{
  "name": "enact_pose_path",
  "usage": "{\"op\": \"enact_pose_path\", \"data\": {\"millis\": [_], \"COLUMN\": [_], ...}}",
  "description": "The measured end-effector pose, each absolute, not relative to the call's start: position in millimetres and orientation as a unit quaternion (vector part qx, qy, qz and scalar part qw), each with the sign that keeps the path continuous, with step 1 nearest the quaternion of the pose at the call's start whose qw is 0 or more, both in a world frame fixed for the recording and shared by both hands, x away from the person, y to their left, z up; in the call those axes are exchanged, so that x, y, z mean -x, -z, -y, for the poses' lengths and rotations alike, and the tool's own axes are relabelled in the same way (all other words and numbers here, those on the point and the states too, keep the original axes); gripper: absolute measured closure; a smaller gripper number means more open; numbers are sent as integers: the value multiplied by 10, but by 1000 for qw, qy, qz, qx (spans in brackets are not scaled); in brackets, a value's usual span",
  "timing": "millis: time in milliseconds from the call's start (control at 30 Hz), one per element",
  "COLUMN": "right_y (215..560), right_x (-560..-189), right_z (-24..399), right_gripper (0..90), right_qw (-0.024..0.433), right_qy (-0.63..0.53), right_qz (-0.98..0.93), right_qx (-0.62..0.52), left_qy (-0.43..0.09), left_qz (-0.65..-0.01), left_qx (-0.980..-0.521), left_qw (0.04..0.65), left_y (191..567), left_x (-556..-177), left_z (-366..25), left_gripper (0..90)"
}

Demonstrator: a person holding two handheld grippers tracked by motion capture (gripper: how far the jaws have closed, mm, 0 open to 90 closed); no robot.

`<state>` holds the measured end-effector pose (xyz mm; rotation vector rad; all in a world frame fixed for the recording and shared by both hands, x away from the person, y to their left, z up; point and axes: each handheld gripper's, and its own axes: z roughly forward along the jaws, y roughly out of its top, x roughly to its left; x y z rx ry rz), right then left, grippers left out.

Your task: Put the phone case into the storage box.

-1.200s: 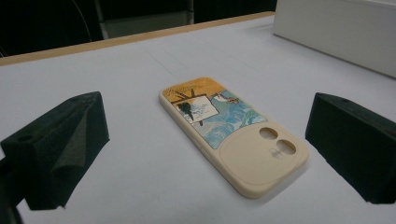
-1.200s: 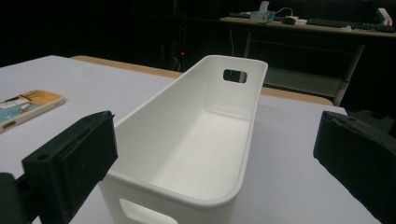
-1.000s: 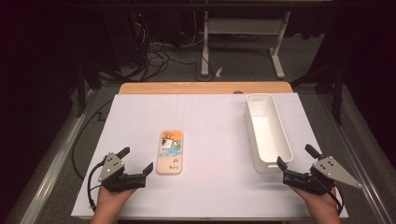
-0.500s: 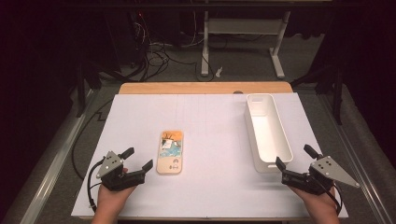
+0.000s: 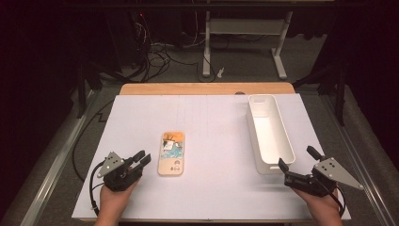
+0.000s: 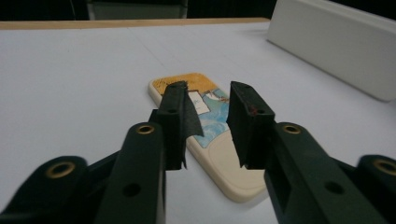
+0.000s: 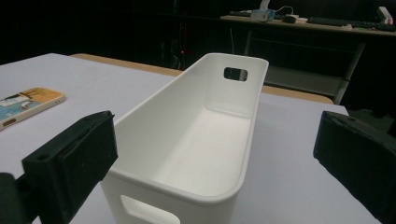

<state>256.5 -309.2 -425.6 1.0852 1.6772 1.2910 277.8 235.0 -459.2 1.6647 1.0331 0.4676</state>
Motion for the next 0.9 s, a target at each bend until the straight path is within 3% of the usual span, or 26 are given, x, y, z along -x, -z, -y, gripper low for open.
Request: {"op": "enact_pose_path", "data": {"millis": [100,267,700,900], "right_y": [4257,4247,4258,4252], "right_x": [-2553,-2541,-2553,-2547], "right_z": [3106,3132,3146,3152], "right_gripper": [1,1,1,1], "right_qw": [371,371,369,367], "right_qy": [-506,-509,-510,-513], "right_qz": [-651,-645,-645,-644], "right_qx": [-428,-432,-434,-434], "left_qy": [-187,-195,-180,-187], "left_qz": [-445,-428,-384,-373], "left_qx": [-693,-734,-790,-828], "left_qw": [535,490,443,375], "left_y": [4578,4508,4326,4377], "left_x": [-2841,-2989,-3672,-3961], "left_z": [-2373,-2284,-1683,-1307], "left_gripper": [783,894,900,900]}}
